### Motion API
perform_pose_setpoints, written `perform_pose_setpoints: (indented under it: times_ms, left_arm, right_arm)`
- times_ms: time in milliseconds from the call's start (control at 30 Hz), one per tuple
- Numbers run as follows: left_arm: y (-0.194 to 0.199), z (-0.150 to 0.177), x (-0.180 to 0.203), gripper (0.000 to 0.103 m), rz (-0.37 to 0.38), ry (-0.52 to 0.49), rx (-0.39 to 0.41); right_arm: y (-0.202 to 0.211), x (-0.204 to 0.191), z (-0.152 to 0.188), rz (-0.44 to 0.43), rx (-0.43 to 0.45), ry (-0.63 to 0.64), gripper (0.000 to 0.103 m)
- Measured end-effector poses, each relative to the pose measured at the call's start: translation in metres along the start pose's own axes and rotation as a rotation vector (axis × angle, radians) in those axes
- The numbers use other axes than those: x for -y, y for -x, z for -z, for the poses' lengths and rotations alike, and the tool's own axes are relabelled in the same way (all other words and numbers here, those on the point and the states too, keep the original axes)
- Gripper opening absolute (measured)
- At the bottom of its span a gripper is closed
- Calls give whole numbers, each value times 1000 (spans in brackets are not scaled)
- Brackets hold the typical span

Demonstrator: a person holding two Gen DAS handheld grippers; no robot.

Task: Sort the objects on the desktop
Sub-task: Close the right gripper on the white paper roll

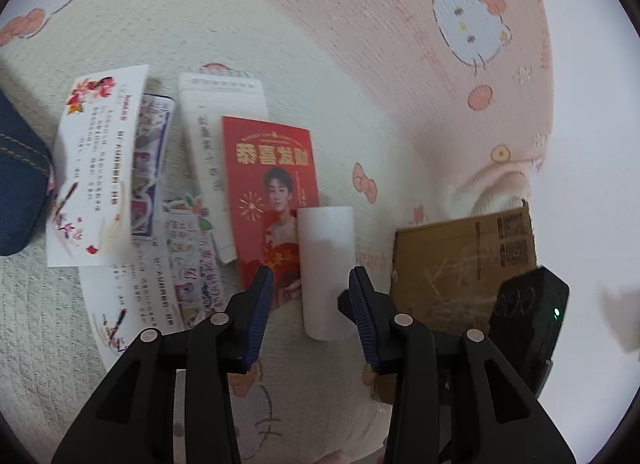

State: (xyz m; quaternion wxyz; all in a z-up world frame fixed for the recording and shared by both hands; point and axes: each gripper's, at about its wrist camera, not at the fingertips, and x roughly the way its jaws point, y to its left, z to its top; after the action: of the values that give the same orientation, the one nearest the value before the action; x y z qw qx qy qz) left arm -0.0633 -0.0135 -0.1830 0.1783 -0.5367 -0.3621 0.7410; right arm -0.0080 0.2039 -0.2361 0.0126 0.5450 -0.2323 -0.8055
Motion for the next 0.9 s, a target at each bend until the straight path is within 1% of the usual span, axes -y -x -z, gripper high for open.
perform_pose_setpoints:
  times_ms: [133,200,300,400,500,567,667,733,767,833,900]
  left_arm:
    - [-4,2,0,43,7,-23,-17]
    - [-5,3,0,43,-3,-41,-18]
    - [-6,3,-4,43,1,-48,-25]
    - [-7,1,-10,43,12,-46,-41]
    - [-5,2,-13,43,6,-67,-40]
    - [-3,3,-13,43,-20,-95,-22]
    - [0,3,-10,43,-26,-136,-11]
    - [1,4,-9,43,-17,-151,-10]
    - [2,4,-9,43,-15,-155,-7]
    - [4,7,-7,43,-27,-181,8]
    - [4,10,-6,43,-59,-220,21]
  right_arm:
    - [-8,9,2,-34,-28,-62,41]
    - [-10,10,4,-56,-34,-81,42]
    - [-12,4,4,-62,-52,-65,42]
    - [-15,-5,5,-95,-67,-42,42]
    - [-15,-11,3,-85,-67,-12,42]
    - [-14,-11,-1,-79,-60,-13,43]
    - [-12,-13,-5,-60,-42,-2,48]
    - [-12,-16,-7,-32,-34,18,49]
    - [-13,-17,-7,-5,-24,-17,49]
    - [-14,-16,-9,-23,-30,-32,49]
    - [-13,-12,-11,-48,-30,-65,49]
